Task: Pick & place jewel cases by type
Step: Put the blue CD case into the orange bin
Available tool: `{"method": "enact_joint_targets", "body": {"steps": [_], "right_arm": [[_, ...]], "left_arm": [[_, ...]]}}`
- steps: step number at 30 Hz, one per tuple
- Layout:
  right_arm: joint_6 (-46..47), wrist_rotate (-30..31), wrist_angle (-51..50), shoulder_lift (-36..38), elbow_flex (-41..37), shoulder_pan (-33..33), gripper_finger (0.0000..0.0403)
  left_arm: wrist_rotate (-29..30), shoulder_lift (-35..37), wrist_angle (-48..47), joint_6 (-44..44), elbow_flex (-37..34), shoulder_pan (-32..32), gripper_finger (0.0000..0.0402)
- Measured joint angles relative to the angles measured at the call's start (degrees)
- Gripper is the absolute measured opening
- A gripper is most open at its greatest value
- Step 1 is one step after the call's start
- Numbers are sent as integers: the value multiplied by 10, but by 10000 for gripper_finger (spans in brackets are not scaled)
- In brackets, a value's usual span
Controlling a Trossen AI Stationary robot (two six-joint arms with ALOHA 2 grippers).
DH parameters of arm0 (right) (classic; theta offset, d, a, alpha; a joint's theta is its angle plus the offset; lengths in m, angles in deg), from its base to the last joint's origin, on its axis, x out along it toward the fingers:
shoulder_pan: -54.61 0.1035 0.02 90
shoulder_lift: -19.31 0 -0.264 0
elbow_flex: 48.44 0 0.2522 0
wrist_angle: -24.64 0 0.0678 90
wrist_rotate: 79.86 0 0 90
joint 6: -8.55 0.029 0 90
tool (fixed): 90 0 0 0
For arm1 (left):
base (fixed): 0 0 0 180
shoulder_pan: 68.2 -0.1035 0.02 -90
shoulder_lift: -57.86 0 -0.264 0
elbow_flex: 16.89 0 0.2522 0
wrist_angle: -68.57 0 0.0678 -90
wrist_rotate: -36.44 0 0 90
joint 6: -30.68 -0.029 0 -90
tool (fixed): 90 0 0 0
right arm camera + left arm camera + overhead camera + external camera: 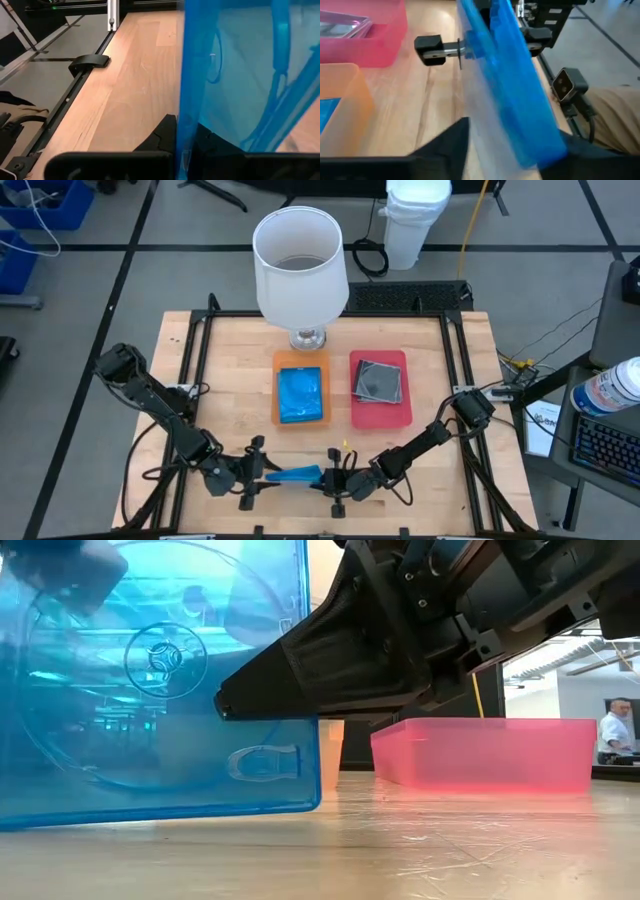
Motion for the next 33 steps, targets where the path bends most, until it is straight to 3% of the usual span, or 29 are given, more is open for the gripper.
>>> {"method": "enact_joint_targets", "body": {"steps": [6,8,15,24,28,33], "right_arm": [[1,-1,-1,0,0,4,18],[4,0,-2,0,0,7,24],[17,11,-24,1,0,21,76],[79,147,-175,68,0,59,181],[32,203,-139,93,1,74,213],[11,168,-83,95,0,66,242]], "left_arm": [[-6,0,3,-3,0,0,56],[-8,0,2,-6,0,0,30],[-15,1,-4,-22,1,5,43],[-17,14,-12,-49,0,20,32],[-15,15,-12,-55,0,19,32],[0,15,-11,-62,0,19,32]]}}
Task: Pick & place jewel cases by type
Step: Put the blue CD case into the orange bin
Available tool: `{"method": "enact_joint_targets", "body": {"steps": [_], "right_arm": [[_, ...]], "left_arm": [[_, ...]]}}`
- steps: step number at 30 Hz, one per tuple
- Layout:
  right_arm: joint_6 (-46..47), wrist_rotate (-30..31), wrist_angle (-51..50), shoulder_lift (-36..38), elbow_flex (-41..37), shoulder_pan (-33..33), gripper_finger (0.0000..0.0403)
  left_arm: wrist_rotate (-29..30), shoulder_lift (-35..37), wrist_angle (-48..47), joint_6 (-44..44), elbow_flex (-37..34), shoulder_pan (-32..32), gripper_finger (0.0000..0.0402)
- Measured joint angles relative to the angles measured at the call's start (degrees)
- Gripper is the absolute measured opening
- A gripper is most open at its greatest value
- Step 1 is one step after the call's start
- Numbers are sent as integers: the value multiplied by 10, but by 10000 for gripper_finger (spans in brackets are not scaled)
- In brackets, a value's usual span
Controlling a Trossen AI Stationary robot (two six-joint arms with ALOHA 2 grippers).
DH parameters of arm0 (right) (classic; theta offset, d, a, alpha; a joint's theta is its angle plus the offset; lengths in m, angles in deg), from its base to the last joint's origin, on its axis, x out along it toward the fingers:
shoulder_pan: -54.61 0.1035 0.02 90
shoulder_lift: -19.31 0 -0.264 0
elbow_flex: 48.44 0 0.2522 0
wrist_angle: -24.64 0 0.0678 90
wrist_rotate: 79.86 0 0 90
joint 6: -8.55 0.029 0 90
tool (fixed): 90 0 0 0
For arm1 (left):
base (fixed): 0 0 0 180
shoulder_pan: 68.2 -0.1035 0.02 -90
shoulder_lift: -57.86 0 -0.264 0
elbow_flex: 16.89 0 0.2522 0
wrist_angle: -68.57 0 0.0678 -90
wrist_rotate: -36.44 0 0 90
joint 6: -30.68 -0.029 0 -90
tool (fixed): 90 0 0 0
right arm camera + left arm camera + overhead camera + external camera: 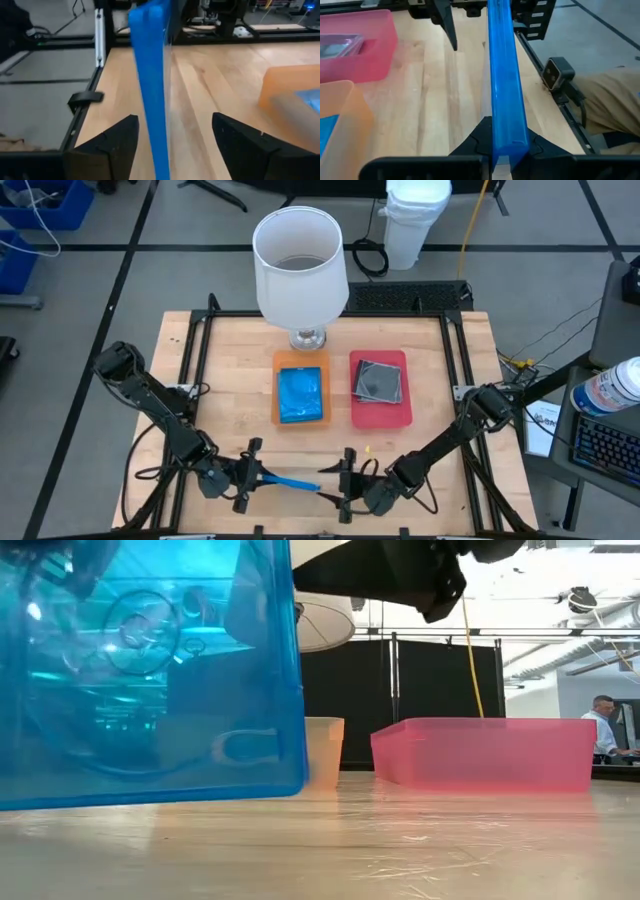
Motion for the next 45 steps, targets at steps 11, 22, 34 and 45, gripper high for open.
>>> {"method": "enact_joint_targets", "body": {"steps": [11,22,34,45], "right_arm": [[16,-50,16,0,0,-44,244],[10,-83,20,0,0,-51,90],[-6,-122,20,0,0,-60,42],[-18,-119,-1,5,-1,-75,30]], "left_arm": [[10,0,0,-7,0,-8,32],[3,0,0,-13,0,-14,32],[-33,8,-1,-30,0,-7,88],[-28,158,-93,-73,1,104,203]]}}
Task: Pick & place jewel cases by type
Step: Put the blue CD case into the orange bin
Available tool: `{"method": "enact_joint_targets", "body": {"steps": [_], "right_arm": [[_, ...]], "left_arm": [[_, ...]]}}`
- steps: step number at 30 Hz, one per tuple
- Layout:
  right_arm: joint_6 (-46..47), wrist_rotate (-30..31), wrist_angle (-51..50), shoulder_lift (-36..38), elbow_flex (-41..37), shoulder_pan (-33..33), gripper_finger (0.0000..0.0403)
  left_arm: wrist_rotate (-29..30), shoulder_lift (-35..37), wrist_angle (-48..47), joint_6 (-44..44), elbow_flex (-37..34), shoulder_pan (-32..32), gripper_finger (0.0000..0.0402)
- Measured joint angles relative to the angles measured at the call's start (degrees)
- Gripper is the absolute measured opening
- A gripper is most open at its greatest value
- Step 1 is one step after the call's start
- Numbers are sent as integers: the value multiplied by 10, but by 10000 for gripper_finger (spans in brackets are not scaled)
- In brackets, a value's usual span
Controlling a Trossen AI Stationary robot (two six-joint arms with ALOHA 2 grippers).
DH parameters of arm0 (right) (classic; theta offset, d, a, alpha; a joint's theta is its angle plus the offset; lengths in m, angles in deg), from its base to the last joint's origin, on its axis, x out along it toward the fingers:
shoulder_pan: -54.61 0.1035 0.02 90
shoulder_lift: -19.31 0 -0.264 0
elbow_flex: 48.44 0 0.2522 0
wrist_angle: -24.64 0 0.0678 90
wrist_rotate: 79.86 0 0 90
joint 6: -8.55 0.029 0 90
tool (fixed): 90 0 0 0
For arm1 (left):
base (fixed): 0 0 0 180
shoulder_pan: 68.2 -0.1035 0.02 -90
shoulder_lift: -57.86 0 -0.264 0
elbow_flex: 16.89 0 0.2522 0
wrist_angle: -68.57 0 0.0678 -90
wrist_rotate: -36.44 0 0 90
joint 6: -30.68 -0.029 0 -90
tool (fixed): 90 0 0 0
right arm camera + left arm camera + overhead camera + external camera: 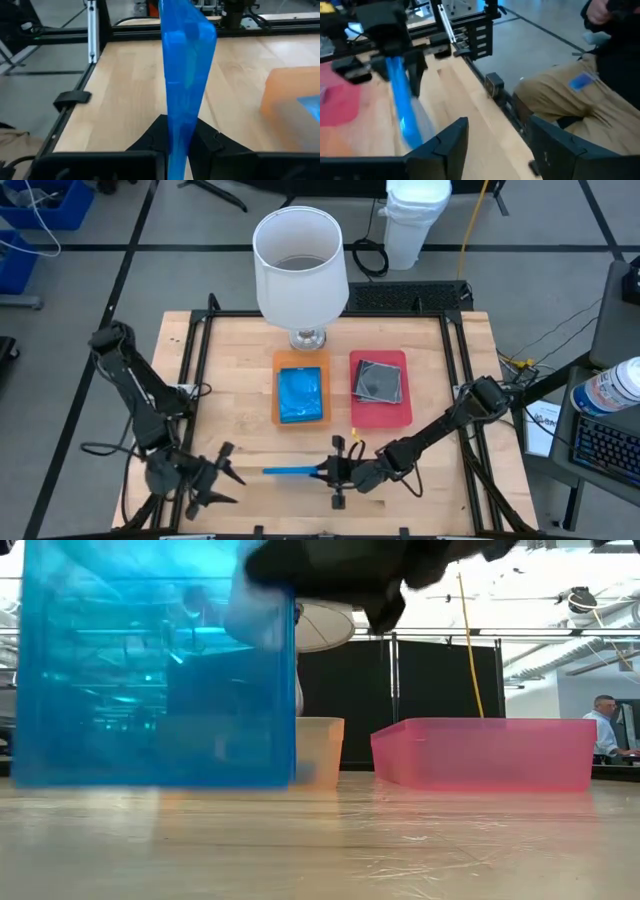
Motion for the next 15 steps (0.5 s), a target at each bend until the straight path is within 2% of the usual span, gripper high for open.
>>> {"method": "enact_joint_targets", "body": {"steps": [3,6,10,15], "right_arm": [[-21,-3,-4,17,0,1,31],[-50,-4,-10,44,0,4,38],[-76,-2,-18,106,0,3,36],[-96,-1,-41,191,0,-15,30]], "left_arm": [[40,2,-44,26,0,30,205],[80,-28,-52,37,-12,51,193],[120,-104,-5,-5,-41,64,165],[142,-195,90,-56,-51,59,129]]}}
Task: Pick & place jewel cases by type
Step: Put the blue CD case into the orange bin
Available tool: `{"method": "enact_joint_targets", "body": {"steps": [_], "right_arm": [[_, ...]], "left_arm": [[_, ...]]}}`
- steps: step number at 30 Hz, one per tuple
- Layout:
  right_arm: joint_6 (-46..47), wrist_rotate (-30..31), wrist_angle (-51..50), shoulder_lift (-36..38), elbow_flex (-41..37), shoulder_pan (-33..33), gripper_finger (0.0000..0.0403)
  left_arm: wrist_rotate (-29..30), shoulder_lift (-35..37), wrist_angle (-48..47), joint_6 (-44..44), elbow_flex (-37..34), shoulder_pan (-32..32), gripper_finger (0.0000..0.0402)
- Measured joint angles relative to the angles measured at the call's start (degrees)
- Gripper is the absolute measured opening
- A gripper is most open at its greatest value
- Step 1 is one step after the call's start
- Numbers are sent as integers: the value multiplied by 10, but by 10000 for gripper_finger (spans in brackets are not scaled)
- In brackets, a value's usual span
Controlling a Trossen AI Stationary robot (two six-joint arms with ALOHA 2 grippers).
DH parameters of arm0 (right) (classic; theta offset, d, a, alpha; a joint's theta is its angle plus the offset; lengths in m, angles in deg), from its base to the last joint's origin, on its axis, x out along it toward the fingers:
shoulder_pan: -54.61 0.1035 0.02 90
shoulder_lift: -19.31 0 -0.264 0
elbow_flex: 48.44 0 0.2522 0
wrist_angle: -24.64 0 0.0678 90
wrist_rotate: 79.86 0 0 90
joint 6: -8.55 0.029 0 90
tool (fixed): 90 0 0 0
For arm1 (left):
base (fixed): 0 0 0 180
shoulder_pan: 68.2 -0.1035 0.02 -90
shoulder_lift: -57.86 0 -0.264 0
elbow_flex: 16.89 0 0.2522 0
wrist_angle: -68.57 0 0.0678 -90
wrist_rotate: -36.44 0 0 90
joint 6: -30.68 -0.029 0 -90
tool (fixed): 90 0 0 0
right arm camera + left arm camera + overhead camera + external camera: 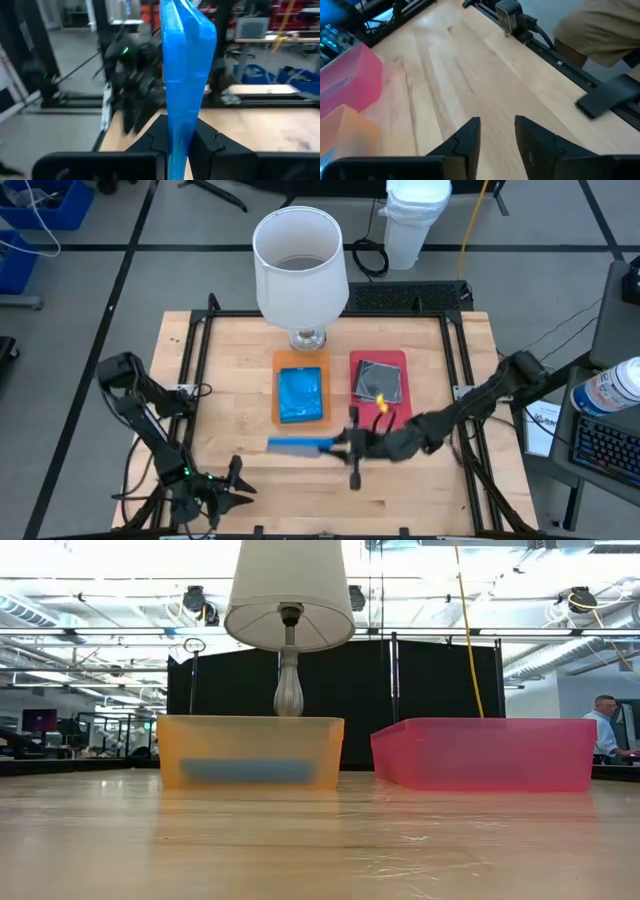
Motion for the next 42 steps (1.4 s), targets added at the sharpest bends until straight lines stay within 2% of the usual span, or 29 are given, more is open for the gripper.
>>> {"method": "enact_joint_targets", "body": {"steps": [3,7,10,13,17,25,30,33,42], "right_arm": [[47,-3,-31,52,1,-30,30],[215,-33,-118,103,1,-94,30],[307,-79,-162,113,0,-140,30],[395,-154,-182,113,0,-183,30],[467,-225,-207,95,1,-234,30],[518,-275,-228,46,0,-301,30],[580,-318,-254,17,1,-331,30],[604,-320,-274,-2,0,-342,30],[602,-349,-253,-28,1,-386,30]], "left_arm": [[1,-36,49,-21,0,-9,113],[-15,-62,64,-27,0,-20,97],[-15,-68,62,-18,0,-25,93],[-15,-68,63,-18,0,-25,93],[-15,-68,63,-19,0,-25,93],[-34,-68,63,-16,0,-25,93],[-35,-68,64,-5,0,-23,93],[-35,-68,67,-5,0,-22,93],[-36,-68,66,7,0,-22,93]]}}
